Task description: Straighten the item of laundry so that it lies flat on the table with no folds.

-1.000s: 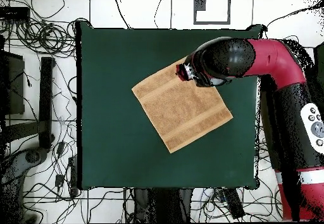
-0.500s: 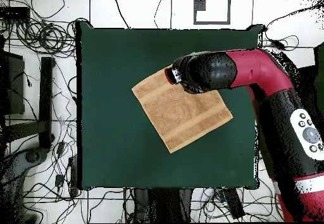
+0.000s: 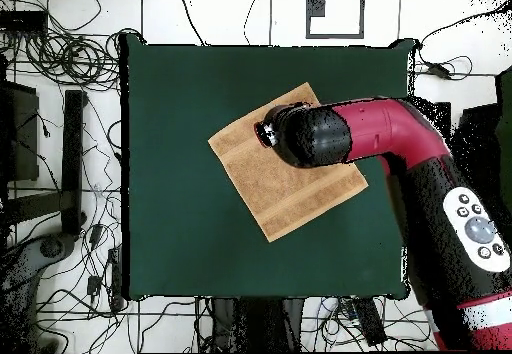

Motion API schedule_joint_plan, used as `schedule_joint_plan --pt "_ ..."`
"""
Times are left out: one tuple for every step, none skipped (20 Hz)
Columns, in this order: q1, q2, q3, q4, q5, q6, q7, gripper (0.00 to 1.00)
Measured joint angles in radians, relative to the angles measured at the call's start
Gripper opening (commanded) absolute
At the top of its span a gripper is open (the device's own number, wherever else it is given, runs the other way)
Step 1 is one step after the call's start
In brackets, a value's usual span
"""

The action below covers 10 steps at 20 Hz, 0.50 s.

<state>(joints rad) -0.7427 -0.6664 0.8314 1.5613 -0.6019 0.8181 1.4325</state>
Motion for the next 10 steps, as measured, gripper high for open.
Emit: schedule_joint_plan --pt "0.006 -0.009 -0.013 0.010 0.000 -0.013 0.001 1.00" --pt "0.014 -0.019 -0.027 0.020 0.000 -0.026 0.002 1.00" --pt "0.025 -0.035 -0.048 0.036 0.001 -0.051 0.006 1.00" --pt "0.033 -0.047 -0.065 0.049 0.002 -0.071 0.009 1.00" --pt "0.038 -0.053 -0.074 0.056 0.002 -0.083 0.012 1.00" --pt "0.044 -0.060 -0.083 0.063 0.003 -0.094 0.014 1.00" --pt "0.054 -0.072 -0.102 0.076 0.006 -0.119 0.021 1.00" --pt "0.063 -0.081 -0.118 0.088 0.009 -0.141 0.030 1.00" --pt "0.084 -0.098 -0.153 0.111 0.020 -0.185 0.056 1.00" --pt "0.088 -0.101 -0.160 0.115 0.022 -0.194 0.062 1.00"
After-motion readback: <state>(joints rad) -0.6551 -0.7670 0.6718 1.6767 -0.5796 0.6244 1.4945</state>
